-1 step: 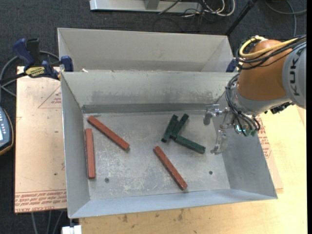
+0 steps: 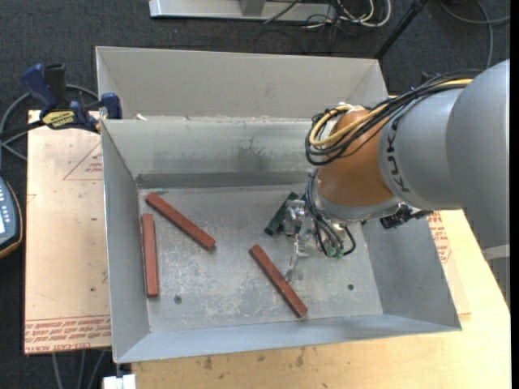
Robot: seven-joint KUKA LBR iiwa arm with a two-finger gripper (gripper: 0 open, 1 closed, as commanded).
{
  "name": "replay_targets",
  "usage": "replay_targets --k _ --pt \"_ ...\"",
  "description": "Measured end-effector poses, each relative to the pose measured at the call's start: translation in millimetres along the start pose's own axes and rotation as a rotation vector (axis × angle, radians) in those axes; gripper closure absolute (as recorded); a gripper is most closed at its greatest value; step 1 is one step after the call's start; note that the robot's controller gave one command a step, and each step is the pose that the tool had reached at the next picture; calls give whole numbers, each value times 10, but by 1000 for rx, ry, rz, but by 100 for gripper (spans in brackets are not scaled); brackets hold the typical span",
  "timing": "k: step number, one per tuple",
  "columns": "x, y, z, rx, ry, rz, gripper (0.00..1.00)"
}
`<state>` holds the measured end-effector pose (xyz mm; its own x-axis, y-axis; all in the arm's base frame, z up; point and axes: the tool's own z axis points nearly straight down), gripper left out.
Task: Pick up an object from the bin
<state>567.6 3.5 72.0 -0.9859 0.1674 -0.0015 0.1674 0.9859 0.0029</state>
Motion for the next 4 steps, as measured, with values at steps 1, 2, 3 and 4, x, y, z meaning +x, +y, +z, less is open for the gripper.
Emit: replay_targets --k 1,2,3,4 --pt "-621 411 -775 0 -14 -36 0" --pt "-589 108 60 3 6 -136 0" --pt "-610 128 14 2 -2 -140 100" --pt "-685 17 -1155 2 -11 -160 100"
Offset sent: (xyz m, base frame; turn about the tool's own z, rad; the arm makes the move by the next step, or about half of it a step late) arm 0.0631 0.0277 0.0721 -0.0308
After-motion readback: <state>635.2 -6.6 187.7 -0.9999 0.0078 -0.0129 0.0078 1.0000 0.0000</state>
